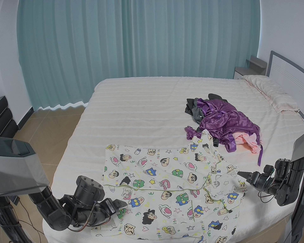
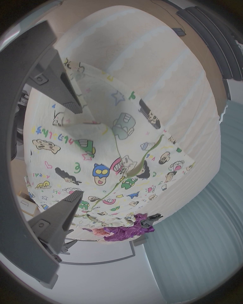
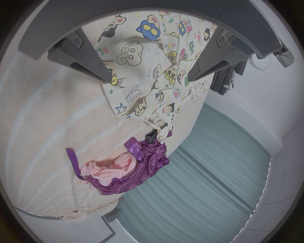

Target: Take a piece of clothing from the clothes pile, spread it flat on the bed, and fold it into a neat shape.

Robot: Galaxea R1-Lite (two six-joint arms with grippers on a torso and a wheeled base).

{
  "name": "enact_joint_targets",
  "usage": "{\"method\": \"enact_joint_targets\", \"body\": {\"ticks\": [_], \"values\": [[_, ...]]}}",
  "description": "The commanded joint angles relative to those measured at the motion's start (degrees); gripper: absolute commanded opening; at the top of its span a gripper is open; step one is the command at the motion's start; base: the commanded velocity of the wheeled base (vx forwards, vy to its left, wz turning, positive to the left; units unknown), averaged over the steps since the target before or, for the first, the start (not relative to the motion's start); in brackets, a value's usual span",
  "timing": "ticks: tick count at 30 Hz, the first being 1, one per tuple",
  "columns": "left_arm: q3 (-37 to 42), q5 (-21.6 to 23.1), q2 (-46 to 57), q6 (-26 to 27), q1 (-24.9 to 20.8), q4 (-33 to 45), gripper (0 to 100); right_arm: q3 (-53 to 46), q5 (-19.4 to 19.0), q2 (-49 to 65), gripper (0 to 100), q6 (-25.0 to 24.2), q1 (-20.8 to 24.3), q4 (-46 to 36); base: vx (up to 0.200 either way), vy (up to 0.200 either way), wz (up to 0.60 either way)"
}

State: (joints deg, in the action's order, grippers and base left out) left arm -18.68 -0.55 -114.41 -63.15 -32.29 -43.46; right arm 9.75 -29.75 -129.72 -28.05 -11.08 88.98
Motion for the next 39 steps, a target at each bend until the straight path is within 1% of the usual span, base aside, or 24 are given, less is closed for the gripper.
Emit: {"method": "enact_joint_targets", "body": {"ticks": [1, 6, 10, 11, 16, 17, 18, 24, 33, 36, 37, 38, 39], "values": [[-0.8, -0.1, -0.8, 0.0, -0.4, 0.0, 100, -0.1, 0.0, 0.3, 100, 0.0, 0.0, 0.5, 0.0, 0.0, 0.0], [-1.5, -0.5, -3.5, 0.0, -1.7, 0.0, 100, -0.3, 0.0, 0.5, 100, -0.2, -0.1, 0.6, 0.0, 0.0, 0.0], [-2.0, -3.0, -4.5, 0.0, -2.4, 0.1, 100, -0.4, 0.0, 0.6, 100, -0.2, -0.1, 0.6, 0.0, 0.0, 0.0], [-2.0, -4.3, -5.2, -0.1, -3.1, 0.1, 100, -0.7, 0.0, 0.7, 100, -0.2, -0.1, 0.6, 0.0, 0.0, 0.0], [-2.2, -5.4, -5.8, -0.1, -3.4, 0.1, 100, -0.7, 0.0, 0.8, 100, -0.2, -0.1, 0.6, 0.0, 0.0, 0.0], [-2.7, -6.2, -6.5, -0.1, -3.0, 0.0, 100, -0.7, 0.0, 0.8, 100, -0.2, -0.1, 0.6, 0.0, 0.0, 0.0], [-3.6, -8.1, -7.7, -0.1, -2.2, 0.1, 0, -0.7, 0.0, 1.2, 100, -0.2, -0.3, 0.6, 0.0, 0.0, 0.0], [-3.6, -9.5, -8.1, -0.1, -2.4, 0.2, 0, -0.6, 0.0, 1.7, 100, -0.7, -0.4, 0.6, 0.0, 0.0, 0.0], [-3.7, -10.8, -7.1, 0.4, 0.8, 0.4, 0, -0.7, -1.1, 2.3, 100, -1.6, -0.6, 0.6, 0.0, 0.0, 0.0], [-3.8, -11.9, -6.4, 1.4, 2.5, 0.2, 0, -0.8, -1.1, 2.5, 100, -1.7, -0.6, 0.6, 0.0, 0.0, 0.0], [-3.8, -12.0, -6.1, 3.0, 3.4, 0.1, 0, -0.8, -1.1, 2.5, 100, -1.7, -0.6, 0.6, 0.0, 0.0, 0.0], [-3.8, -12.0, -6.1, 3.0, 3.4, 0.1, 0, -0.8, -1.1, 2.5, 100, -1.7, -0.6, 0.6, 0.0, 0.0, 0.0], [-3.7, -11.9, -5.3, 4.8, 4.5, 0.0, 0, -0.8, -1.1, 2.4, 100, -1.7, -0.6, 0.6, 0.0, 0.0, 0.0]]}}
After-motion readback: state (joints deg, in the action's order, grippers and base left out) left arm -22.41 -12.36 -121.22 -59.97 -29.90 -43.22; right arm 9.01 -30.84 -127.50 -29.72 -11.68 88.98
